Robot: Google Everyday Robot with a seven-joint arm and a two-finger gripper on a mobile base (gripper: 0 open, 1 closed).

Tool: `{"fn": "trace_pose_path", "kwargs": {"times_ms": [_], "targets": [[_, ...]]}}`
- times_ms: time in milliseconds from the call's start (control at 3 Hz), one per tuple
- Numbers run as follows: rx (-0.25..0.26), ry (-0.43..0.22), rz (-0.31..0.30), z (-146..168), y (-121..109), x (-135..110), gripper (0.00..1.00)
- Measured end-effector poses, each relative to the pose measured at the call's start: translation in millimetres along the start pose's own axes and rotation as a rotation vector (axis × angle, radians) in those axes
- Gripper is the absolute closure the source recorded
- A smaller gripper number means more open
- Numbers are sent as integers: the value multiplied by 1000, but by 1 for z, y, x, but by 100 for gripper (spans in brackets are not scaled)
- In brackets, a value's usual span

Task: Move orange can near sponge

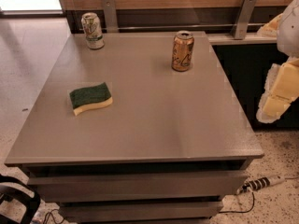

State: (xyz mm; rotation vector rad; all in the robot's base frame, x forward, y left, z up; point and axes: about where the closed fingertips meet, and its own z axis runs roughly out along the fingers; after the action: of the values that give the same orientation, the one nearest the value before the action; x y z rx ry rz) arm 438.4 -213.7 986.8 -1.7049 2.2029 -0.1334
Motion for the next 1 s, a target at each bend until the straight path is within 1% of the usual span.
{"fn": "trace_pose_path", "kwargs": {"times_ms": [333,667,1000], "targets": [[0,0,0,0,0,0,0],[16,-65,25,-3,-22,5,0],[64,-177,62,1,-45,10,0]]}}
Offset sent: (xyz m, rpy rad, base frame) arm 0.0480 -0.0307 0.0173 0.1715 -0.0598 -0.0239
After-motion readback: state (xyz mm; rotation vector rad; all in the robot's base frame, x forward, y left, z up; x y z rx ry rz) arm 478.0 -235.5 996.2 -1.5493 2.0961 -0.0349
